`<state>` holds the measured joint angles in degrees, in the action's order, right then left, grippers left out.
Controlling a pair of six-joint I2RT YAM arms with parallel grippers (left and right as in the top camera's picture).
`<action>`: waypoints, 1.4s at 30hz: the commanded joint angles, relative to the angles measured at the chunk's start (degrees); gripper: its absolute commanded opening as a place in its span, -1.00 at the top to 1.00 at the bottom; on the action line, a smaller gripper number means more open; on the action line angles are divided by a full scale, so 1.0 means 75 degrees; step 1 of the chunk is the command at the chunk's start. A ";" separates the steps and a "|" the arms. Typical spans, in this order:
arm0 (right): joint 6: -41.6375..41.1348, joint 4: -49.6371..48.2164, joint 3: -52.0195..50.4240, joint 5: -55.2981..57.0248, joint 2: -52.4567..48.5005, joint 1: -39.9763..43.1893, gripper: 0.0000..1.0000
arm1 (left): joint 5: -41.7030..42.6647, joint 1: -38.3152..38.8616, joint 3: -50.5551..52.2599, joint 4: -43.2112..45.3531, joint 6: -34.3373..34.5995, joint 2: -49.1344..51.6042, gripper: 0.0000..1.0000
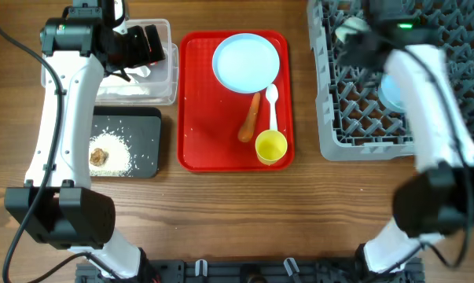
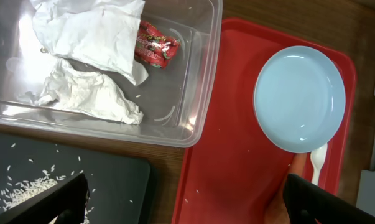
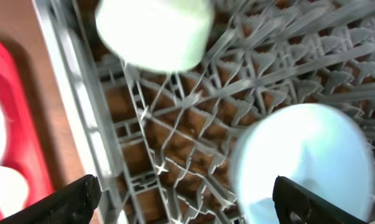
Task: Sort waste into correct bins and load items into the dishwasher rack
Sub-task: 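Carry the blue bowl into the dishwasher rack and release it, then raise the right gripper away from the rack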
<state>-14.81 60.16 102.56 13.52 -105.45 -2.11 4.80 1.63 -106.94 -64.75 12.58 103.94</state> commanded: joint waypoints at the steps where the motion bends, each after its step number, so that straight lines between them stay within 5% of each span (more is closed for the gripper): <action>1: -0.0277 0.0216 0.0239 -0.2142 0.0659 0.1457 -0.77 | 0.0012 -0.0026 0.0000 0.0000 0.0012 0.0026 -1.00; 6: -0.0251 0.0315 -0.0886 -0.2294 0.0347 0.3104 -0.61 | 0.0012 -0.0026 0.0000 0.0000 0.0015 0.0026 -1.00; 12: -0.0248 -0.0965 -0.2643 -0.2291 0.0329 0.3450 -0.50 | 0.0012 -0.0026 0.0000 0.0000 0.0015 0.0026 -1.00; 24: -0.0248 -0.1632 -0.3075 -0.2294 0.0350 0.3448 0.55 | 0.0012 -0.0026 0.0000 0.0000 0.0015 0.0026 -1.00; 26: -0.0248 -0.1617 -0.3075 -0.2294 0.0408 0.3448 0.85 | 0.0012 -0.0026 0.0000 -0.0003 0.0012 0.0026 -1.00; 31: -0.0224 -0.1606 -0.2702 -0.2130 0.0886 0.3433 0.91 | 0.0012 -0.0026 0.0000 0.0000 0.0015 0.0026 -1.00; 35: -0.0114 -0.1390 -0.1775 0.0093 0.1545 0.3051 0.91 | 0.0012 -0.0026 0.0000 -0.0003 0.0015 0.0026 -1.00; 42: 0.1699 -0.1649 -0.1335 0.5665 0.1480 -0.0117 0.91 | 0.0012 -0.0026 0.0000 -0.0003 0.0012 0.0026 -1.00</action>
<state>-8.14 47.92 91.98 35.83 -93.23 4.10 4.80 1.63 -106.94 -64.77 12.58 103.94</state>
